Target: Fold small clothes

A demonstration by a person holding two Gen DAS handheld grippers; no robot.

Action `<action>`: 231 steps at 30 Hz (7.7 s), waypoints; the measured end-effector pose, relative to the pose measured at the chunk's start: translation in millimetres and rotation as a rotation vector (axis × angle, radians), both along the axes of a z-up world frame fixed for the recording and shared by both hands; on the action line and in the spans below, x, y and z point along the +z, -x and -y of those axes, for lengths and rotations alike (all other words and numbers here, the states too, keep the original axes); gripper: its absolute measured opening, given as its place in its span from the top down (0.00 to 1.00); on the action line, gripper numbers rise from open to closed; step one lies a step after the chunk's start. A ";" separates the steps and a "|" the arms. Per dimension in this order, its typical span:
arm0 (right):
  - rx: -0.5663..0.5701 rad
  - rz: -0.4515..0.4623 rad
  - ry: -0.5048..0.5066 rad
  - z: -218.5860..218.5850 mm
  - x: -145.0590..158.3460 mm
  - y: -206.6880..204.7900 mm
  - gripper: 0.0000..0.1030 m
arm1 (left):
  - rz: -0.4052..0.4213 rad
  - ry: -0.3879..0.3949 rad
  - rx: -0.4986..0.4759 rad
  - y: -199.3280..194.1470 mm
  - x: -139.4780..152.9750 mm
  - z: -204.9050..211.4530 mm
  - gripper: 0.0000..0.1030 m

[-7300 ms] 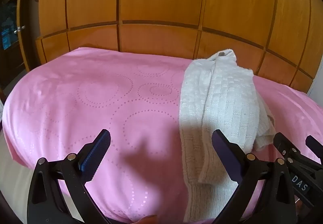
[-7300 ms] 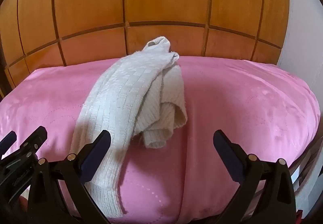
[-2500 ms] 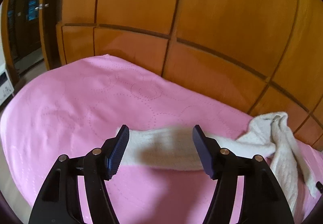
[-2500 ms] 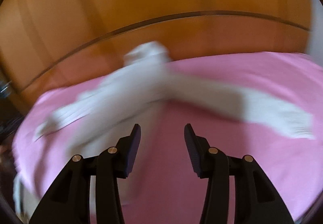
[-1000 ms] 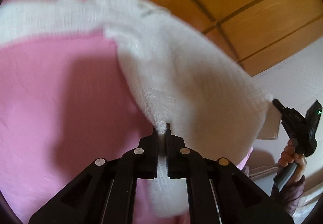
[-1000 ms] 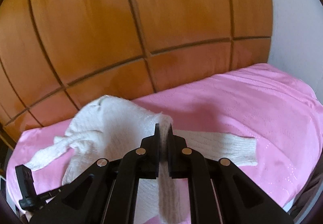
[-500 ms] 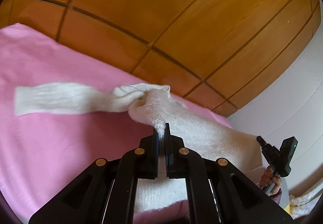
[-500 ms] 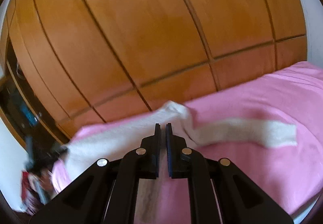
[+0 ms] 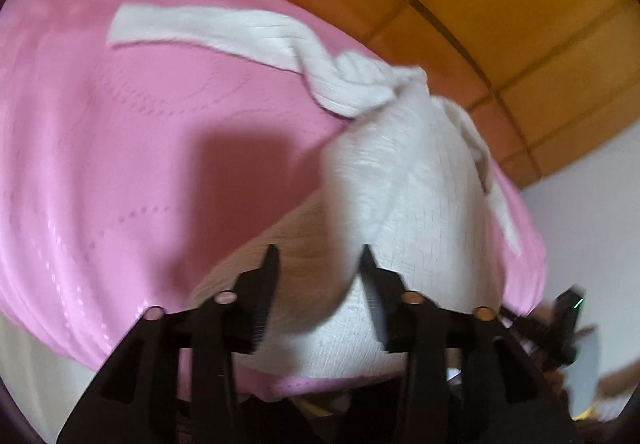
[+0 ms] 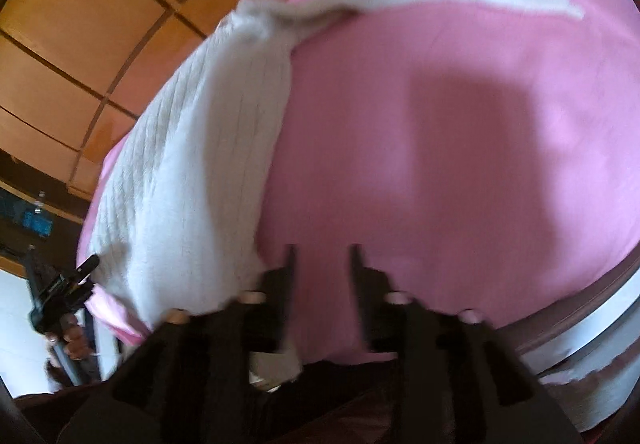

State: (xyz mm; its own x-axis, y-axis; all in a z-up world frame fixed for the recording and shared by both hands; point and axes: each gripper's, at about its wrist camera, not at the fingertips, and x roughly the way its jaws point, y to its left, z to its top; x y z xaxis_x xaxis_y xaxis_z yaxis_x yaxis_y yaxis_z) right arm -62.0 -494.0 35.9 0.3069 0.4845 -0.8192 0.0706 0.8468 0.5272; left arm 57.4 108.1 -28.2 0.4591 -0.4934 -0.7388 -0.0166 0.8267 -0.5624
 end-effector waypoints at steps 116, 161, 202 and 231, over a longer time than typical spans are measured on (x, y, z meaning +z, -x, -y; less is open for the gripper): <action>0.124 0.102 0.216 -39.0 1.1 2.1 0.89 | 0.044 0.009 -0.322 14.2 -1.0 71.9 0.94; 0.172 0.026 0.067 -23.7 -23.2 -27.6 0.51 | -0.015 0.178 -0.027 20.7 -35.7 -32.7 0.36; -0.052 0.271 0.761 66.6 -15.3 -180.2 0.44 | 0.130 -0.088 -0.053 -9.7 4.6 32.6 0.48; -0.485 0.222 0.779 233.8 86.1 -247.6 1.00 | 0.174 -0.419 -0.182 -67.1 -30.9 126.7 0.29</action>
State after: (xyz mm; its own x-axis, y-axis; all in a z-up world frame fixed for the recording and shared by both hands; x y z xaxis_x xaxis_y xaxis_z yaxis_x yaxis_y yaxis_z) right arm 185.6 -727.9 122.0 0.5196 -0.3964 -0.7569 0.4738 0.8708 -0.1308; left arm 124.4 -18.6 -59.0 0.5271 -0.2538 -0.8110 0.2143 0.9632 -0.1622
